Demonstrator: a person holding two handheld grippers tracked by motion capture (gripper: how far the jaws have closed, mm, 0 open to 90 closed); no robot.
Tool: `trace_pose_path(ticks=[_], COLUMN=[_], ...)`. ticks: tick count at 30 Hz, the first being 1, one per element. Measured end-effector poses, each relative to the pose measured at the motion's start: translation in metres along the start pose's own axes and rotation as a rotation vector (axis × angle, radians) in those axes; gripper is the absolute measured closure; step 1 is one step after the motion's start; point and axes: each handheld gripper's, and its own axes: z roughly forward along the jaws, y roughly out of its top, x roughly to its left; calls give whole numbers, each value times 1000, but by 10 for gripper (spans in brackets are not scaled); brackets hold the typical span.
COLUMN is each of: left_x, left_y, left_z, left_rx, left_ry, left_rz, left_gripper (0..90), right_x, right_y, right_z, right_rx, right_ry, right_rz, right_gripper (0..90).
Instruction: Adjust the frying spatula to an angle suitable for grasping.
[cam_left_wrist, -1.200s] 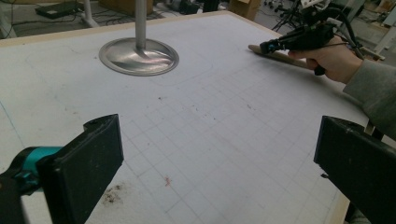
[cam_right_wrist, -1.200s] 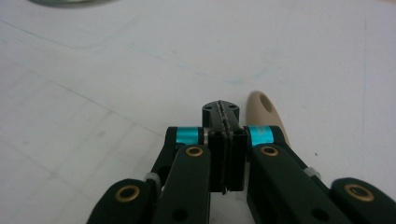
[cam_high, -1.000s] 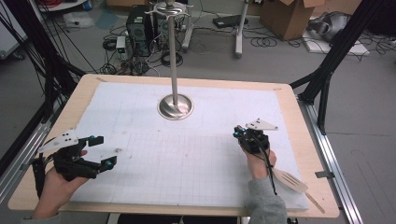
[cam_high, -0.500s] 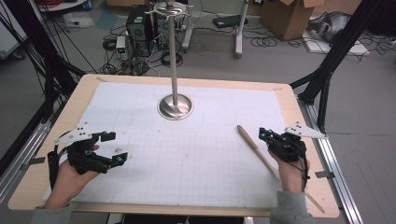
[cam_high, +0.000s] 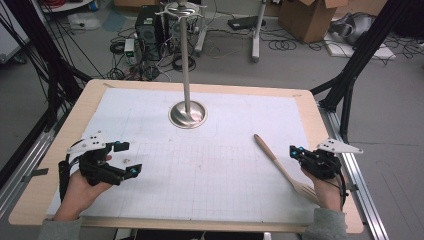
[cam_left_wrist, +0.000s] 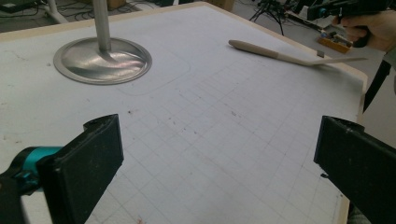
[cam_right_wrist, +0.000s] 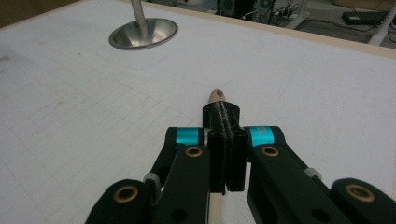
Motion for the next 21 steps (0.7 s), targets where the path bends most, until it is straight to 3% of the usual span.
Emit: trace_pose_path(ticks=[14,18,21], left_x=[6,6,4], left_y=[-4,-6,-7], left_z=[-5,-7,-7], left_rx=[-3,-4,1], left_ry=[4,11,15], left_rz=[-12,-13,-18], left_gripper=[18,18,18], right_x=[-8,-12,-15], right_y=[-14,-13,-14], right_z=[20,20,21], right_rx=[57,25,38], right_ry=[16,27,20], right_rz=[41,44,49], right_gripper=[898,898,899])
